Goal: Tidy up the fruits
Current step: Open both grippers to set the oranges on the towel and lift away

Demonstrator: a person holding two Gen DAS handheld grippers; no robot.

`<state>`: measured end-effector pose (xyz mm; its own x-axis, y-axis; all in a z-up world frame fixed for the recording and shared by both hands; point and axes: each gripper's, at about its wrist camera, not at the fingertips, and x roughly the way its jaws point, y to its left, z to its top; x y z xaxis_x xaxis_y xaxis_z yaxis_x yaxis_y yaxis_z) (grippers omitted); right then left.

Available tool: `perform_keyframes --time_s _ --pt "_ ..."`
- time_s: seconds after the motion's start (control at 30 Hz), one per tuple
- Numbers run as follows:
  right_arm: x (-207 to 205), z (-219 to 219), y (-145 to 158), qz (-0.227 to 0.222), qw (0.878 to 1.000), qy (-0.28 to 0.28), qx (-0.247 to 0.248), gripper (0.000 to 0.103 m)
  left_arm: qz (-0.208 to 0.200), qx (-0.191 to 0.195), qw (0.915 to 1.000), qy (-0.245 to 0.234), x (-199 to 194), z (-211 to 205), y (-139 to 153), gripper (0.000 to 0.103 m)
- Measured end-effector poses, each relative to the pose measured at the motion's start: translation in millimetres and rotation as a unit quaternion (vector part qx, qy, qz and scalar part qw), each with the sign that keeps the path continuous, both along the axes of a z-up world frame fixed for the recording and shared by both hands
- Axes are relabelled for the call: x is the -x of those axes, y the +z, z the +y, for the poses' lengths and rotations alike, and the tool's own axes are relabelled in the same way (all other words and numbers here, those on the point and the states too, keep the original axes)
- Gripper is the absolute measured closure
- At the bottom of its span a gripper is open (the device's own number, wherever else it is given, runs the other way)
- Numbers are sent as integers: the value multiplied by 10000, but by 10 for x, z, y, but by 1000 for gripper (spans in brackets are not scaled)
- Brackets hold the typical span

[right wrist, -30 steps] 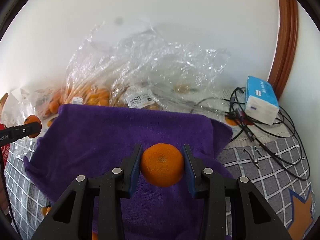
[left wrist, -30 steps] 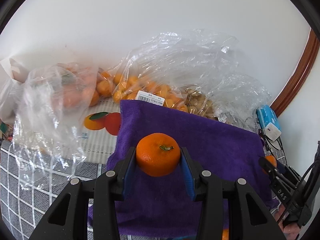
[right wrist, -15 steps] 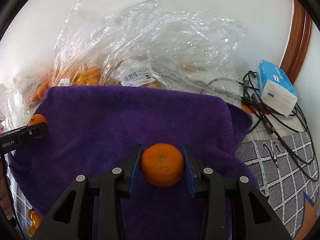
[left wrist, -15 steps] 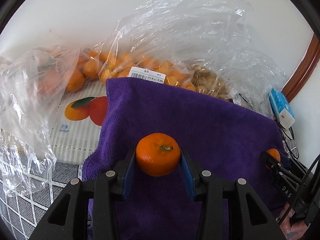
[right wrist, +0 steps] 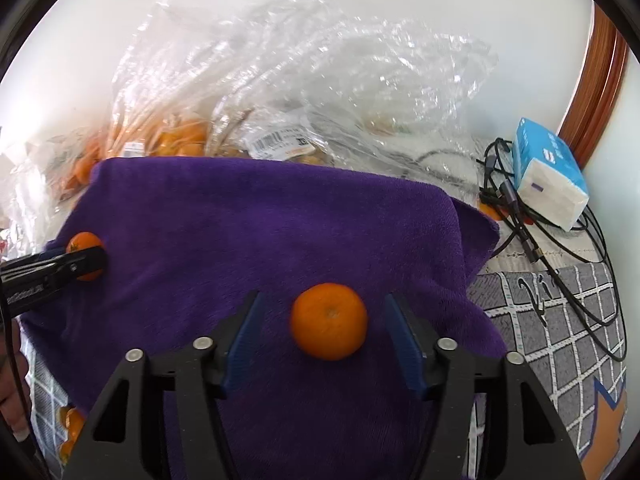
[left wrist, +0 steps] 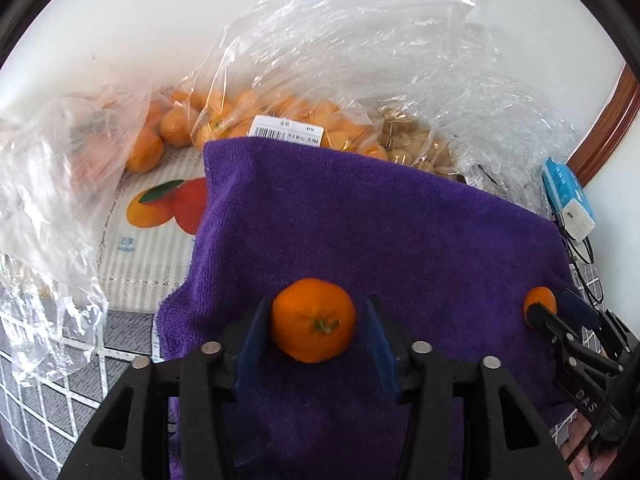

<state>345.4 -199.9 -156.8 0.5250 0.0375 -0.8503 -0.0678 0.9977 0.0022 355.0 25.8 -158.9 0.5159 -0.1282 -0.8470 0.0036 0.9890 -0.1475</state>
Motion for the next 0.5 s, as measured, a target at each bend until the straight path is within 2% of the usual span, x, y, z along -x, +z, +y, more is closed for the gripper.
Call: perform_keyframes --time_s 0.1,0.33,0.5 --pt "133 30 152 -161 9999 6 59 32 -220 49 9997 -22 94 22 170 45" --pt "537 75 544 -453 9986 -73 253 32 -642 294 9974 110 399 97 576 44" --pt "892 52 748 -628 9973 -168 353 32 -835 195 9963 94 770 54 728 44"
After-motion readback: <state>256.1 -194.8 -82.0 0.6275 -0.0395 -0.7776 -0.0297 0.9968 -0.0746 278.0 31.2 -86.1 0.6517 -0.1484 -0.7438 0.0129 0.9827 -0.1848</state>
